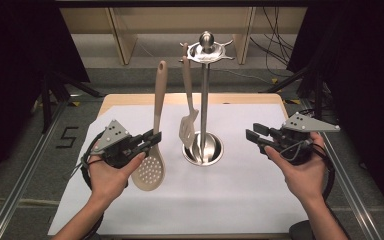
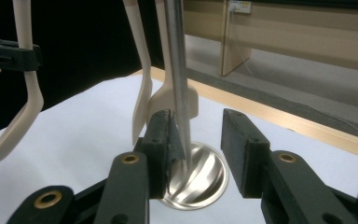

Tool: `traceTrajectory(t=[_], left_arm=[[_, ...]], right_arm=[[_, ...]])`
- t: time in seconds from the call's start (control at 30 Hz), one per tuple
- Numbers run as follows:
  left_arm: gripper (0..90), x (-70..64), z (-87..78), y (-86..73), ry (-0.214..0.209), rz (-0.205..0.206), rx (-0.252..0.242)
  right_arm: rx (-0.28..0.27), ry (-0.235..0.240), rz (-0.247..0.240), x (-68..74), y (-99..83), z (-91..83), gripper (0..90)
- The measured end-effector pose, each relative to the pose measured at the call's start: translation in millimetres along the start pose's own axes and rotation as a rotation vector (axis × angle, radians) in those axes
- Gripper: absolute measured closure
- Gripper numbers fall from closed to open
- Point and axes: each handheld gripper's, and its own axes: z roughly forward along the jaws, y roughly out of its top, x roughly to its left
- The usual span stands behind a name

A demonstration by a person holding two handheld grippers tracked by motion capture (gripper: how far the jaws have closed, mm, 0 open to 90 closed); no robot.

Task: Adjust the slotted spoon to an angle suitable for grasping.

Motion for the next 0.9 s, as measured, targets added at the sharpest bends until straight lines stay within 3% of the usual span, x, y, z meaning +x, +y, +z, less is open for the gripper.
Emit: traceTrajectory(t=[0.13,0.23,0.37,0.5,0.6,0.67,0.9], left_arm=[[78.2,-9.1,7.6,-2.9,-0.028,0.008,0.008],[78.2,-16.8,14.4,-4.1,-0.049,0.017,0.015],[78.2,-27.5,21.9,-4.9,-0.071,0.035,0.025],[78.2,-35.4,28.7,-6.8,-0.086,0.045,0.037],[78.2,-40.0,32.8,-8.3,-0.095,0.058,0.052],[78.2,-43.7,36.1,-9.1,-0.101,0.071,0.058],[78.1,-56.8,50.9,-13.7,-0.134,0.086,0.078]], right_arm=[[-0.013,0.016,-0.025,0.1,1.3,3.8,63.9],[-0.001,0.027,0.002,5.3,1.8,5.3,63.9],[-0.016,0.050,-0.029,10.1,4.3,8.5,63.7],[-0.032,0.081,-0.029,19.1,11.0,11.3,63.1],[-0.047,0.078,-0.047,24.3,17.5,13.9,62.5],[-0.046,0.100,-0.033,30.1,21.2,17.6,62.2],[-0.052,0.126,-0.083,47.4,31.5,27.9,60.3]])
